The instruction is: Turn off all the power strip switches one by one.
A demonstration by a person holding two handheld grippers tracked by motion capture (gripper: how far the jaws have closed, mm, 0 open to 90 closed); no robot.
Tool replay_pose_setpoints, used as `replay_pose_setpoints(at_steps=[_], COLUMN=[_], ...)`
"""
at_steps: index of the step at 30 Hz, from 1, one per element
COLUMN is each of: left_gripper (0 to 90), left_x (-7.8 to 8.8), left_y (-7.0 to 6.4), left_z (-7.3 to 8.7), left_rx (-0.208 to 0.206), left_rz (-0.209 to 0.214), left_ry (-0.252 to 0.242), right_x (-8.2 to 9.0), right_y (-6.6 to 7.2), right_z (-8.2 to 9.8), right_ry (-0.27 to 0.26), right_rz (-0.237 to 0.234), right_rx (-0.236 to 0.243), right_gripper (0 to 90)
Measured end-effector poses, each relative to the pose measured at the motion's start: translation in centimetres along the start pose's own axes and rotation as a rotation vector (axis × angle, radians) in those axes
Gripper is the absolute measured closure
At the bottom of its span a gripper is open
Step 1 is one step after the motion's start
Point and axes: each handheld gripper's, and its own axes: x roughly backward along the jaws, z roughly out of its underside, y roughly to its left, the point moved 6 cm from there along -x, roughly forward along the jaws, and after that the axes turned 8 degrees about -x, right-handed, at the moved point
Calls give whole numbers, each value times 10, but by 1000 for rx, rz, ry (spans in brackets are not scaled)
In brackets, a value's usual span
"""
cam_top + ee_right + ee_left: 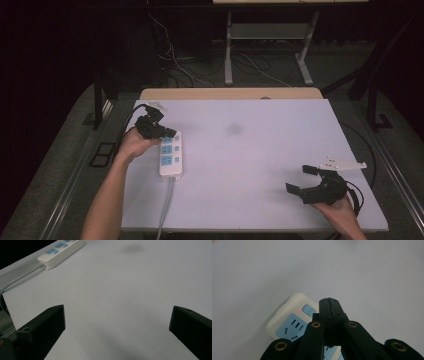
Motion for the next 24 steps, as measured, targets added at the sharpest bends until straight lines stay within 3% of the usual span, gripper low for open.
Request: replay_pose_setpoints(at_steps=[24], left_gripper=[893], left_x=[-21], left_y=[11], left_z=[-2], left_rx=[13], left_rz=[-3], left_ry=[7], right_x=[0], right_y=[-1], right_z=[1], right_ry=[5], right_rz=[4], right_rx=[-1], right_gripper=[0])
